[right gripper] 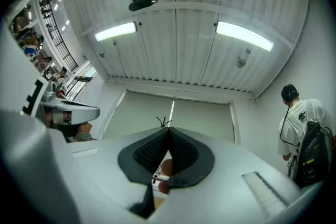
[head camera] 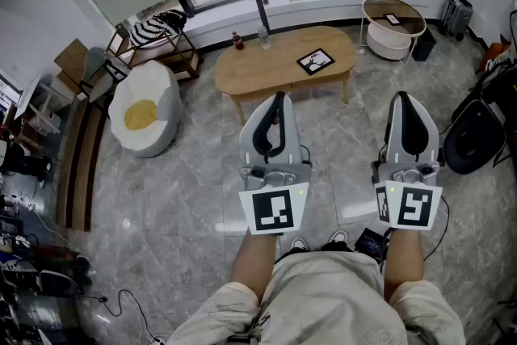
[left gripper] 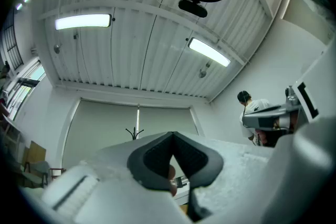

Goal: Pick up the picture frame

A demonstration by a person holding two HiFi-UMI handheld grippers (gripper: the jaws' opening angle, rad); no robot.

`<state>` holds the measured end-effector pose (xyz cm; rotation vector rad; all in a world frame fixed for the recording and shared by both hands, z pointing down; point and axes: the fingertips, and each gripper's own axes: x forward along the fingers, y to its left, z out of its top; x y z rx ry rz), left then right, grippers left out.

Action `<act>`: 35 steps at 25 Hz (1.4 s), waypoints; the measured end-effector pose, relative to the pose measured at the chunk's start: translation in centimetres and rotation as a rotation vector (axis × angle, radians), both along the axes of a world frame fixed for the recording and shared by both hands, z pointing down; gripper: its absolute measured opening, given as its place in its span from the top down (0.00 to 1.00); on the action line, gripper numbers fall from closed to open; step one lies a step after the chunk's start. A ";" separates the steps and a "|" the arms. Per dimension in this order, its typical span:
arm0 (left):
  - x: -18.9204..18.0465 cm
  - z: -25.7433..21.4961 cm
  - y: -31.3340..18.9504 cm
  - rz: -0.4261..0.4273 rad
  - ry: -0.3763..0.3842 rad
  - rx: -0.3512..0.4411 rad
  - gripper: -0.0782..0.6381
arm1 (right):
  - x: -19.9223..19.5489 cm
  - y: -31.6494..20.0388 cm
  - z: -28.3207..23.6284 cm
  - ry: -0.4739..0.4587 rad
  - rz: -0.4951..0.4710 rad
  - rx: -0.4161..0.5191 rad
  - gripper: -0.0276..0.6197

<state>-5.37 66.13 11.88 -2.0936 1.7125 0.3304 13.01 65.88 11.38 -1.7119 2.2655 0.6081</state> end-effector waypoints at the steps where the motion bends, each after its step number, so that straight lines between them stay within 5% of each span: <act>1: 0.4 0.2 -0.2 0.002 0.002 -0.002 0.88 | 0.3 -0.2 0.2 0.002 -0.004 -0.001 0.96; 35: 11.2 2.0 -4.6 0.013 -0.006 -0.047 0.88 | 10.3 -4.5 3.2 -0.007 -0.037 -0.097 0.95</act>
